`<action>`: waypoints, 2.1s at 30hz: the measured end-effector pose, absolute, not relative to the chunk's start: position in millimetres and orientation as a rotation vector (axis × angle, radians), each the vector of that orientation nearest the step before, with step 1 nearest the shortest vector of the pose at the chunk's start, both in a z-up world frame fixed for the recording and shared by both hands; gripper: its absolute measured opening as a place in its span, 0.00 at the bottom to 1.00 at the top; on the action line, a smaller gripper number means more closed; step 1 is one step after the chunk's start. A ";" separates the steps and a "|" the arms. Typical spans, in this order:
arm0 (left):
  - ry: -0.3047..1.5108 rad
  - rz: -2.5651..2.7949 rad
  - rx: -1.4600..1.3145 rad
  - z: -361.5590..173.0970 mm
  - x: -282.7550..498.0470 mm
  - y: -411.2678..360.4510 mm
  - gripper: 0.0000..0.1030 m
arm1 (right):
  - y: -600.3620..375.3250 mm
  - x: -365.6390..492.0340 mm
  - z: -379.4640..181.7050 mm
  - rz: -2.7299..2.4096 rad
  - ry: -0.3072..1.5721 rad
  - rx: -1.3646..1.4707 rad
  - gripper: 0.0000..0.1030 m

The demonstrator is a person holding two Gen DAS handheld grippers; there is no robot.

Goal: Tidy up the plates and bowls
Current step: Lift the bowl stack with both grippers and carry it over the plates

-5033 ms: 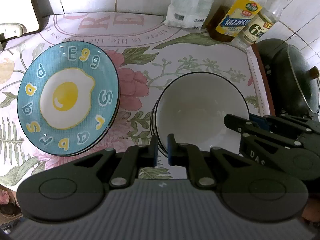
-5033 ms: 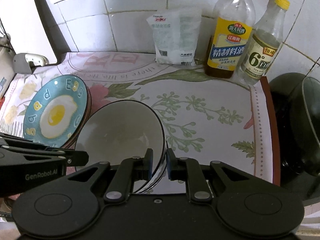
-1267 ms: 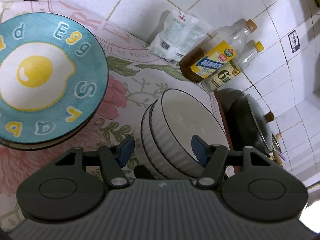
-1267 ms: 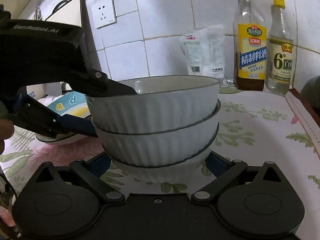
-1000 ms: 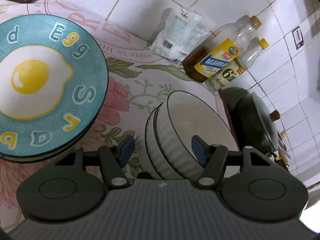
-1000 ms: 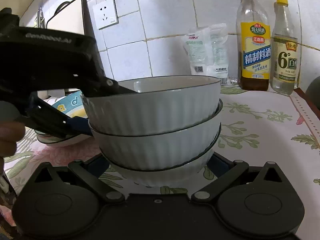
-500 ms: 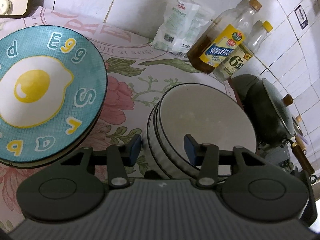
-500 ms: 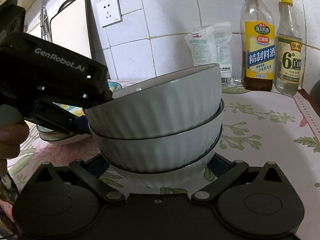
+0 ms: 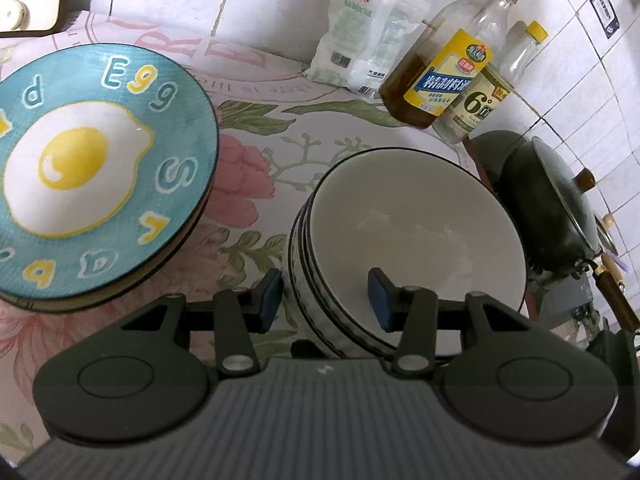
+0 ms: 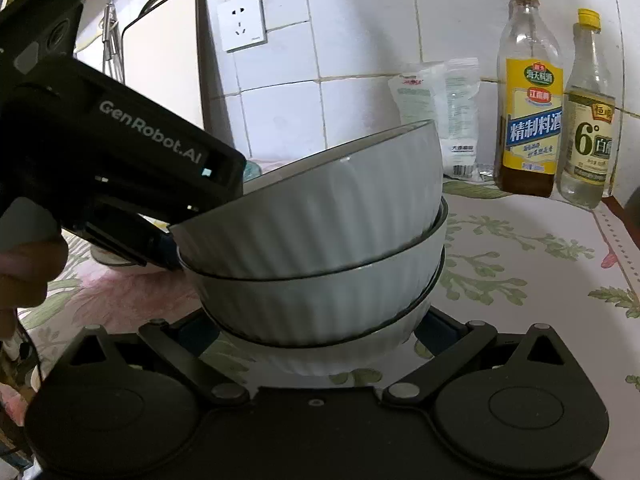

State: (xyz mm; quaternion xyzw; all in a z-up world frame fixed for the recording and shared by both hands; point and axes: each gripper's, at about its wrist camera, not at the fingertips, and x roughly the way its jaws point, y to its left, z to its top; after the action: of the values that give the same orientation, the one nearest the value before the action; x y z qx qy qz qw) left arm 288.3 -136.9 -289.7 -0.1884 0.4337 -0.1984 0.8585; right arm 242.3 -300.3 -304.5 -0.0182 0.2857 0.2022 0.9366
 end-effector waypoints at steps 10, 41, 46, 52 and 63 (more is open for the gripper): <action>0.878 -0.411 -0.396 -259.6 254.8 -108.1 0.43 | -280.5 220.4 -272.8 0.453 0.558 -0.054 1.00; 0.779 -0.154 -0.418 -223.6 282.4 15.4 0.43 | -154.6 296.1 -247.8 0.719 0.575 -0.117 1.00; 0.803 -0.137 -0.438 -242.7 300.8 22.0 0.43 | -145.4 315.4 -262.8 0.739 0.616 -0.132 1.00; 0.819 -0.131 -0.458 -255.9 316.4 24.5 0.43 | -141.0 329.1 -271.6 0.743 0.653 -0.148 1.00; 0.848 -0.123 -0.466 -270.1 327.5 27.0 0.43 | -136.8 333.7 -281.2 0.702 0.709 -0.136 1.00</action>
State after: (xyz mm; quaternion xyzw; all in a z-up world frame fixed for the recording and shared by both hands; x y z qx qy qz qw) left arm 327.5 27.0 -270.1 -0.2239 0.4074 -0.0589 0.8834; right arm 333.7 -136.8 -281.2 -0.0653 0.3397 0.3366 0.8758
